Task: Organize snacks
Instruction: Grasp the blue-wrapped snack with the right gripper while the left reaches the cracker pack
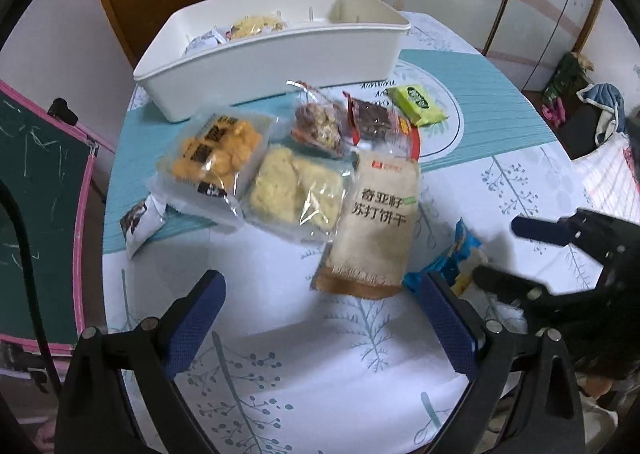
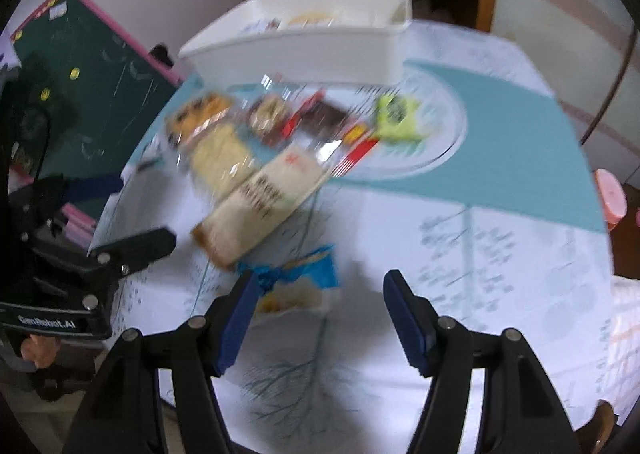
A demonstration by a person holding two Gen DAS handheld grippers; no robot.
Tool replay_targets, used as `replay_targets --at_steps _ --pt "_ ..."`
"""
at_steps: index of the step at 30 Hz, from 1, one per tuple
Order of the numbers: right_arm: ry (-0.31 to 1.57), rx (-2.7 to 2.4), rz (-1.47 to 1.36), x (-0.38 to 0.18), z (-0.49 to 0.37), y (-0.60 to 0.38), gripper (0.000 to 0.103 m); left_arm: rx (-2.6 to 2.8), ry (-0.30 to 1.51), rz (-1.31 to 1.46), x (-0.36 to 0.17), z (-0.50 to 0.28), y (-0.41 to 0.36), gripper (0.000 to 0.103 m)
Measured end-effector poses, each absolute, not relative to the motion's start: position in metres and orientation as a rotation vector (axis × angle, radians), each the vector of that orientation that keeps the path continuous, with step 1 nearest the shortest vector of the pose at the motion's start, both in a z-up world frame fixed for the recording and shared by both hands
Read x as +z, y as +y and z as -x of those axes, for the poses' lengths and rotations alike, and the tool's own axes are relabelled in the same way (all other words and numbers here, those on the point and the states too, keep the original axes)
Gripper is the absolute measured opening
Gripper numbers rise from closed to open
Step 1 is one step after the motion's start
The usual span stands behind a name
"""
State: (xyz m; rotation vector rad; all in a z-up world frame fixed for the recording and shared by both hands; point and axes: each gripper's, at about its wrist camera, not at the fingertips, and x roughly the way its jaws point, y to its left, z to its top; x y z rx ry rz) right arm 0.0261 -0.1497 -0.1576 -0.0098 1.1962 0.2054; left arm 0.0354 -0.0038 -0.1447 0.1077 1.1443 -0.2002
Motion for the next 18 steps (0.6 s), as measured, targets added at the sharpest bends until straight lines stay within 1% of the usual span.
replay_targets --at_steps 8,12,14,15,18 --pt "1.283 0.214 0.006 -0.189 -0.034 -0.138 0.066 -0.213 1.165 -0.084 -0.151 -0.036 0.002 0.097" --pt "1.255 0.224 0.056 -0.189 -0.035 -0.13 0.067 -0.223 1.177 -0.089 -0.156 -0.038 -0.003 0.097" --pt "1.239 0.225 0.122 -0.191 -0.035 -0.121 0.06 -0.23 1.183 -0.092 -0.158 -0.04 -0.006 0.097" --pt "1.23 0.251 0.125 -0.19 -0.034 -0.118 0.046 -0.232 1.186 -0.094 -0.159 -0.04 -0.007 0.097" --pt "1.233 0.267 0.102 -0.189 -0.035 -0.121 0.041 -0.244 1.191 -0.107 -0.162 -0.043 -0.014 0.097"
